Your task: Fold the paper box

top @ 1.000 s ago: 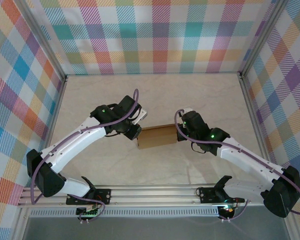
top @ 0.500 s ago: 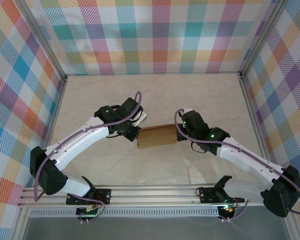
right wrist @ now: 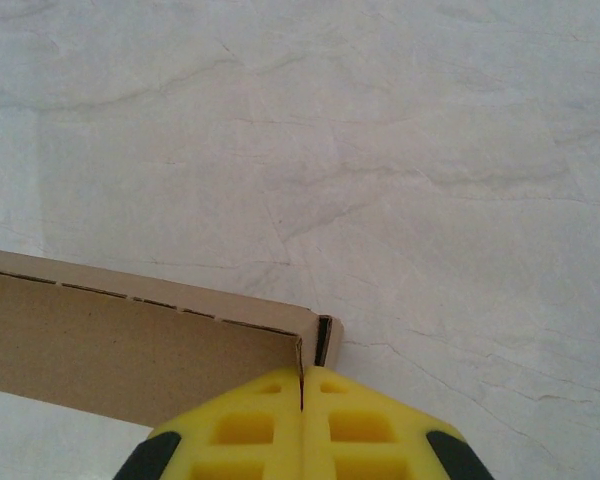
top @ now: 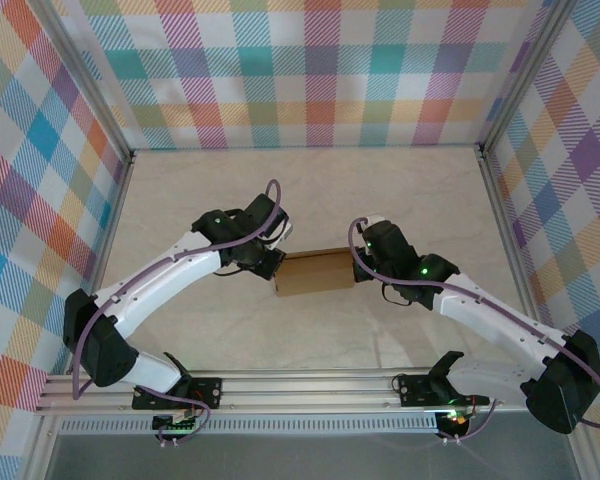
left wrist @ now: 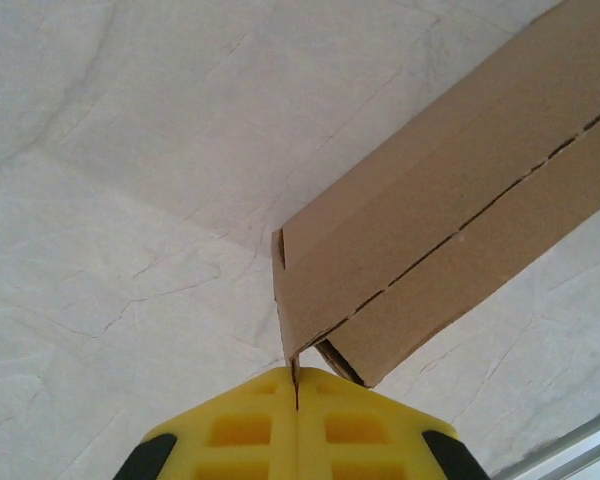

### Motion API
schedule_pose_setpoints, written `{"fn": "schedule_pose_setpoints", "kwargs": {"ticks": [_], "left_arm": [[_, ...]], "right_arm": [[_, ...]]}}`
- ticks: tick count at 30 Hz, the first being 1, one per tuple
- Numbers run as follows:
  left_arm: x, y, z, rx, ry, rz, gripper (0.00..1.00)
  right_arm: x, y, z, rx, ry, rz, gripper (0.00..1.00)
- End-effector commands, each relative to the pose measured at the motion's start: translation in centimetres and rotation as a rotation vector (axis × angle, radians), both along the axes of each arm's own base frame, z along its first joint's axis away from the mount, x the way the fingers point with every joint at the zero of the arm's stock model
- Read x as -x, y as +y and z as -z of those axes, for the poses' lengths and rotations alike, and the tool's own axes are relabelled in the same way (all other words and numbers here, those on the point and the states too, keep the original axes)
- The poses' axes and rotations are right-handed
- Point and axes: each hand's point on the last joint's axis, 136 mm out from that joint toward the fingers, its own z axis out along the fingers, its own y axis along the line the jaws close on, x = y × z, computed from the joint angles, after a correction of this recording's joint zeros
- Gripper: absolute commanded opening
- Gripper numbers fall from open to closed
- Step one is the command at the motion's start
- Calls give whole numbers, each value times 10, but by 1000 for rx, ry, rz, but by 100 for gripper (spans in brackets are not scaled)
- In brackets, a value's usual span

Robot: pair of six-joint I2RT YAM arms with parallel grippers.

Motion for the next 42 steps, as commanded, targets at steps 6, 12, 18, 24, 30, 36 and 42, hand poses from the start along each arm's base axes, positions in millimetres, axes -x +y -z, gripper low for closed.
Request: {"fn": "schedule_pose_setpoints", "kwargs": {"ticks": [6, 12, 18, 24, 30, 36, 42], "left_arm": [[-6, -13, -12, 111, 74, -208, 0], [-10, -28, -20, 187, 132, -263, 0], [-13, -31, -17, 199, 169, -313, 0], [-13, -30, -8, 189, 201, -343, 0], [-11, -25, -1, 174, 192, -324, 0], [-7, -18, 18, 162, 161, -293, 0], [-4, -18, 38, 148, 184, -286, 0]], "right_arm": [[4, 9, 1, -16, 39, -24, 0], [4, 9, 1, -14, 38, -27, 0], [4, 9, 0, -14, 34, -26, 0], [5, 9, 2, -12, 40, -26, 0], [5, 6, 3, -5, 39, -20, 0], [6, 8, 12, -17, 35, -23, 0], [6, 6, 30, 5, 34, -33, 0]]}}
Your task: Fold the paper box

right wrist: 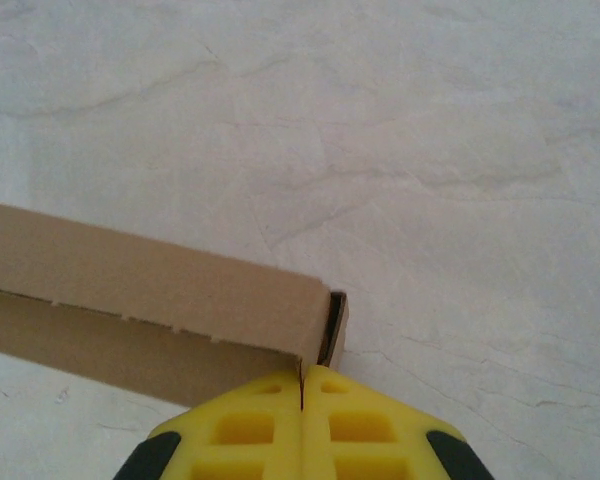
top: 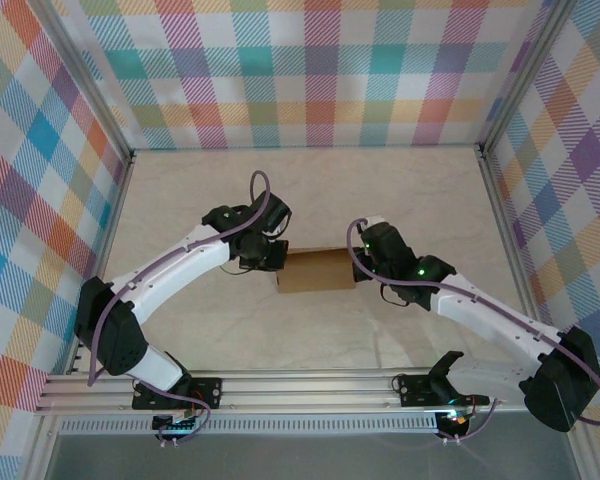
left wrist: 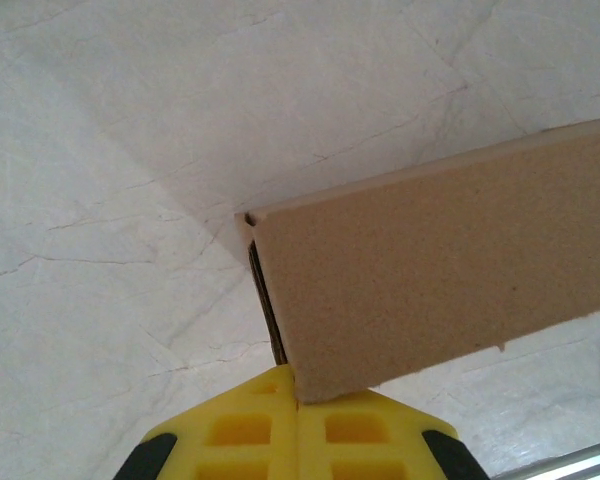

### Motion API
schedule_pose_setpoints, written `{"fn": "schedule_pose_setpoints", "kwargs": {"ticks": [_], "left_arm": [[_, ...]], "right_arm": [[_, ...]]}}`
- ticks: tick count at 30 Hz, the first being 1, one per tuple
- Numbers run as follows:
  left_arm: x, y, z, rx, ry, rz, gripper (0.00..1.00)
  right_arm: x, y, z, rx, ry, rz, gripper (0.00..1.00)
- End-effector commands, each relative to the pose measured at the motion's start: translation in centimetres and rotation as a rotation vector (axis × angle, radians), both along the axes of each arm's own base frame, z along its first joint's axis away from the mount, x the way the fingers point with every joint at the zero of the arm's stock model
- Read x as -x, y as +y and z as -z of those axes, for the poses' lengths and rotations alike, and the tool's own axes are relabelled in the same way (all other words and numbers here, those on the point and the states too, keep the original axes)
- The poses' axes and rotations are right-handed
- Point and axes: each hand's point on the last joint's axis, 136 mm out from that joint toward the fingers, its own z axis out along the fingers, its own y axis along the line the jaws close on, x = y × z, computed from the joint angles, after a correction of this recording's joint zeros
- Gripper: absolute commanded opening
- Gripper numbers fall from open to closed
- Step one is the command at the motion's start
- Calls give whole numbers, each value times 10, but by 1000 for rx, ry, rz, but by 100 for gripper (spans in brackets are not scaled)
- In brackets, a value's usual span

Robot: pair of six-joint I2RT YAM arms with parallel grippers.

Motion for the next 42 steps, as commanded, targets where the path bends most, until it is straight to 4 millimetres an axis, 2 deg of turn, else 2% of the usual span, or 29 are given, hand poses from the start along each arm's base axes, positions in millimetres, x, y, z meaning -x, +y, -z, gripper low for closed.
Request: {"fn": "schedule_pose_setpoints", "kwargs": {"ticks": [1, 4, 7, 9, 13, 14, 16, 19, 21, 23, 25, 28, 31, 39, 41, 42], "left_arm": [[6, -6, 17, 16, 40, 35, 0], [6, -5, 22, 3, 48, 35, 0], [6, -5, 24, -4, 53, 34, 0], [6, -4, 23, -8, 49, 32, 0], [5, -2, 24, -26, 52, 30, 0], [5, -3, 24, -25, 55, 30, 0], [5, -3, 25, -23, 57, 30, 0], [5, -4, 23, -19, 54, 34, 0], [5, -4, 24, -20, 55, 38, 0], [5, -4, 25, -16, 58, 39, 0], [6, -6, 24, -7, 57, 44, 0], [6, -7, 25, 1, 58, 51, 0], [7, -7, 24, 3, 53, 64, 0], [7, -12, 22, 15, 56, 95, 0], [6, -14, 18, 26, 45, 106, 0], [6, -14, 17, 28, 40, 107, 3]], "right_arm": [[10, 8, 21, -1, 40, -55, 0], [13, 4, 32, 17, 44, -57, 0], [15, 3, 23, 11, 22, -63, 1], [15, 4, 9, -16, -7, -70, 12], [14, 6, -24, -97, -92, -79, 64], [14, 6, -30, -109, -111, -79, 71], [13, 6, -43, -143, -145, -74, 80], [6, 2, -57, -200, -172, 3, 85], [0, -9, -57, -213, -146, 115, 86], [-8, -25, -48, -227, -87, 263, 85], [-14, -28, -36, -253, -35, 330, 81], [-19, -23, -24, -286, 10, 347, 67], [-20, -16, -12, -287, 67, 332, 59], [-6, -27, 32, -228, 152, 374, 45], [-3, -30, 40, -220, 170, 385, 44], [-2, -30, 43, -216, 175, 388, 45]]}}
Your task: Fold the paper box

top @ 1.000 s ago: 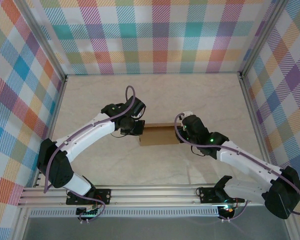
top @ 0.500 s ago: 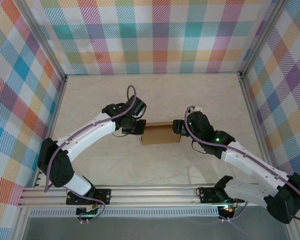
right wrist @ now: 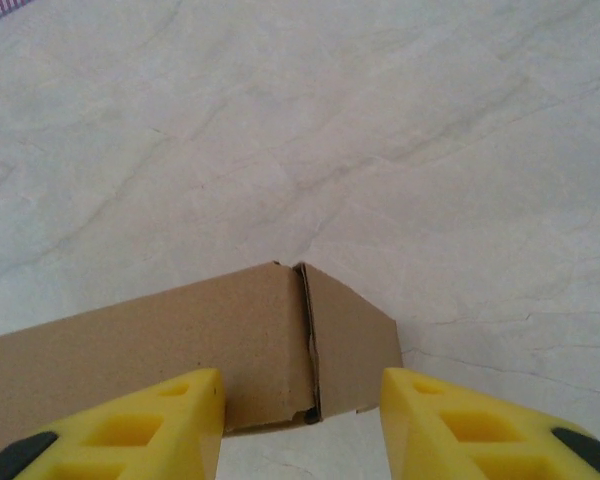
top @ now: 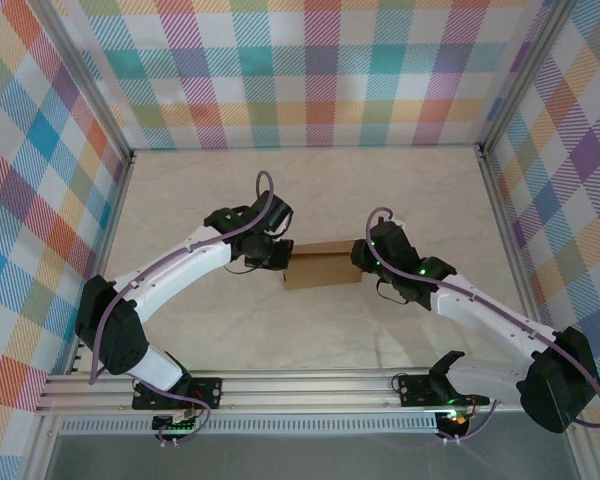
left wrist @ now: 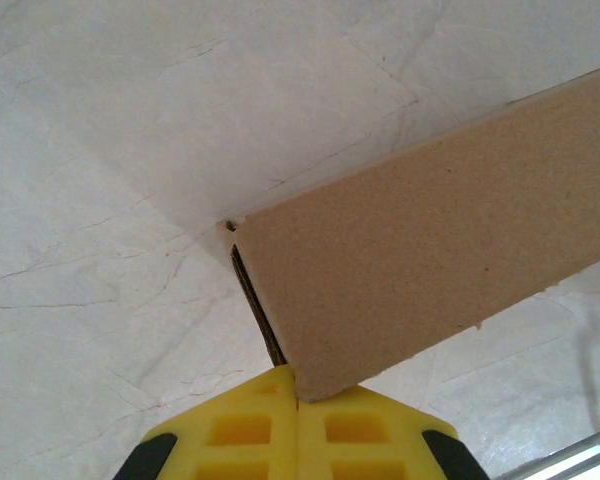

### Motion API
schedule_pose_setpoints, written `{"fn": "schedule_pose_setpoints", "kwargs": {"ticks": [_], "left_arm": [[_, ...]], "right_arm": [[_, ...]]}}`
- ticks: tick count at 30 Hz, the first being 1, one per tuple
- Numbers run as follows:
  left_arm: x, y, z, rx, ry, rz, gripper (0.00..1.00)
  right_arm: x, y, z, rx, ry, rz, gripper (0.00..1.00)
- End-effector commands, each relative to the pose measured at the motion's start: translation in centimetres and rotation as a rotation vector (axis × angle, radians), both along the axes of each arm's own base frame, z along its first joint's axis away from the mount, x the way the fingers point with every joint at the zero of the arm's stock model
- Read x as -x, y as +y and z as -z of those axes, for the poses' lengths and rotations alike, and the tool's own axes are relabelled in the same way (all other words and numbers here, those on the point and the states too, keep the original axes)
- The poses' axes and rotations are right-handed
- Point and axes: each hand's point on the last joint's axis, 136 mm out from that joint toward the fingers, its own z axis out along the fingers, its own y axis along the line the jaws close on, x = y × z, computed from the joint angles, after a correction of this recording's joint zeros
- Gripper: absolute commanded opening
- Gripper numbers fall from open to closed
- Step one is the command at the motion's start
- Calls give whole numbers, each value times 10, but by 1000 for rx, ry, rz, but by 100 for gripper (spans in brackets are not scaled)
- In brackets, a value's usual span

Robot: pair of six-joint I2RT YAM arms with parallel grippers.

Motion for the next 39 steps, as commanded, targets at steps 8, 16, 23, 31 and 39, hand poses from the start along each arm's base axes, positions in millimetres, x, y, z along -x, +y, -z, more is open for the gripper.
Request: {"fn": "schedule_pose_setpoints", "kwargs": {"ticks": [8, 16, 23, 31, 39], "left_arm": [[16, 2, 5, -14, 50, 80, 38], [34, -5, -28, 124, -4, 209, 76], [-13, -3, -45, 359, -35, -133, 90], [-29, 8, -7, 299, 44, -269, 65], [-4, 30, 37, 230, 110, -271, 44]], "right_arm": [[14, -11, 43, 75, 135, 22, 44], [10, -6, 46, 80, 148, 17, 43], [12, -7, 45, 75, 147, 17, 42], [12, -8, 41, 79, 143, 16, 42], [12, -8, 41, 80, 149, 13, 40]]}}
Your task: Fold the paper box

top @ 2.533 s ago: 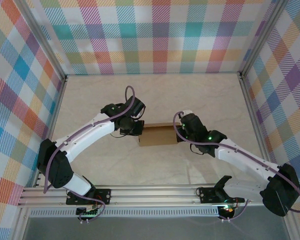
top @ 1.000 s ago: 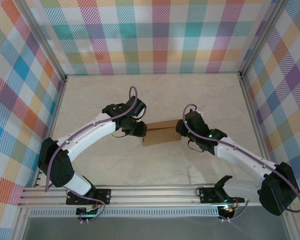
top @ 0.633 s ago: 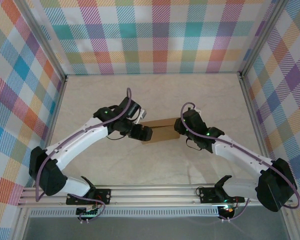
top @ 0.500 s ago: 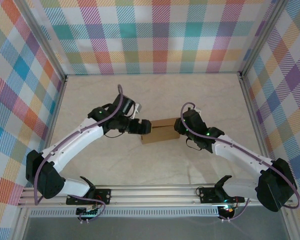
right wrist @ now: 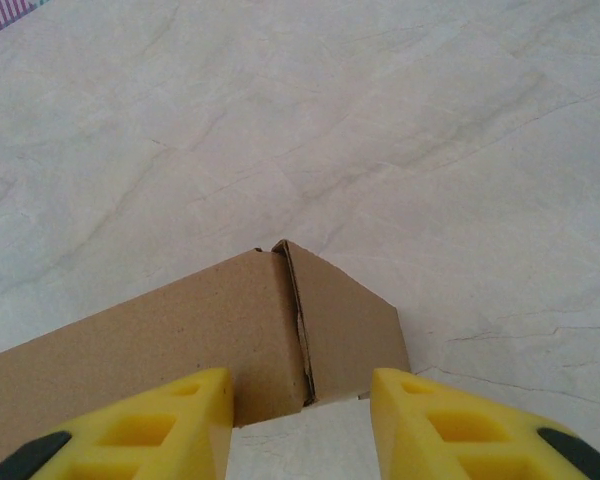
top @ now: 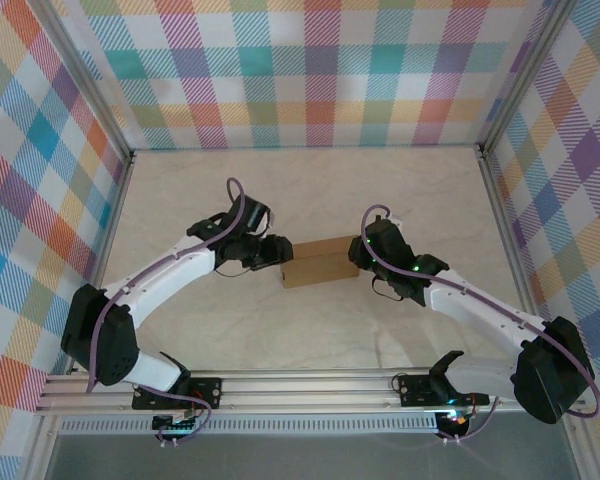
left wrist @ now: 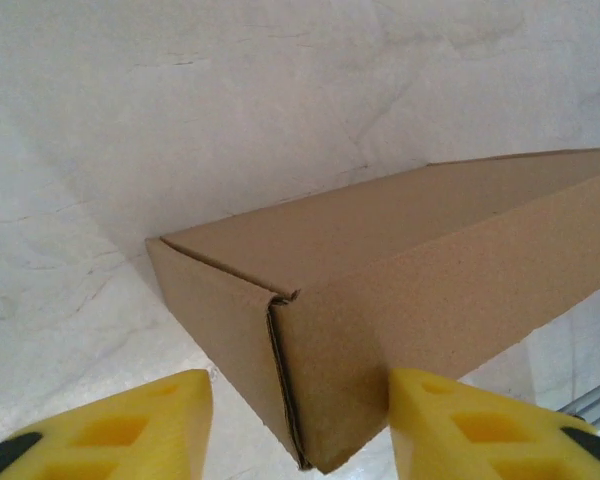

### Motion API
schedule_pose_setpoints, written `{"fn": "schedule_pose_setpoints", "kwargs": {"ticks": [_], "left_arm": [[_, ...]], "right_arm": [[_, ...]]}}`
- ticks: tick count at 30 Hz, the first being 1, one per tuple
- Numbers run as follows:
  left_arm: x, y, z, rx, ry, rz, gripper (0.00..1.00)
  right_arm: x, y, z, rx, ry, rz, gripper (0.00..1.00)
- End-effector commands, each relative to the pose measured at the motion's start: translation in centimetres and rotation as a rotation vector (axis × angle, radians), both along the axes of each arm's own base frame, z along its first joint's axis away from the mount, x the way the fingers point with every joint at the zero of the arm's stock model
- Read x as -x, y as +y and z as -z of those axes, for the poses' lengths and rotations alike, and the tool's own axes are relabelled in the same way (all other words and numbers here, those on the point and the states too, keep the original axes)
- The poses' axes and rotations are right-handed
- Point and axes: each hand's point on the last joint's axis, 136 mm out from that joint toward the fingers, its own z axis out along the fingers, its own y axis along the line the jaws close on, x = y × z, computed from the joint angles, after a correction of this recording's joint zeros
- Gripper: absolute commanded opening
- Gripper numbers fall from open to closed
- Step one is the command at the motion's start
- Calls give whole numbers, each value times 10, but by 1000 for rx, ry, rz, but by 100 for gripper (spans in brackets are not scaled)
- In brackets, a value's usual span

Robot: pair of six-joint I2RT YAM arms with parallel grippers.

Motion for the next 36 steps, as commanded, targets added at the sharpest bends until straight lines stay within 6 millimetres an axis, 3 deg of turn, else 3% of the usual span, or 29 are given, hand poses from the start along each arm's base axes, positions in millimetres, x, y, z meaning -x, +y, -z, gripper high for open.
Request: {"fn": "schedule_pose_setpoints", "kwargs": {"ticks": [1, 7, 12, 17, 20, 24, 27, 31, 36], "left_arm": [[17, 31, 34, -83, 80, -43, 42], [21, 42, 50, -81, 115, -60, 33], [23, 41, 56, -79, 134, -45, 21], [24, 40, 61, -76, 151, -37, 17], [23, 41, 62, -77, 149, -39, 8], [22, 41, 61, -67, 144, -39, 7], [22, 39, 59, -58, 142, -35, 16], [15, 36, 41, -46, 113, -32, 42], [2, 29, 11, -22, 54, -19, 58]], "right_arm": [[22, -14, 34, 98, 143, -10, 40], [19, -9, 27, 94, 131, -36, 37], [13, -2, 20, 17, 119, -49, 15], [12, 4, 19, -42, 125, -65, 1], [11, 3, 18, -57, 125, -62, 0], [11, 1, 17, -58, 124, -59, 0], [9, 3, 13, -60, 117, -65, 3], [6, 8, 0, -76, 91, -87, 25], [1, 13, -21, -98, 39, -109, 43]]}}
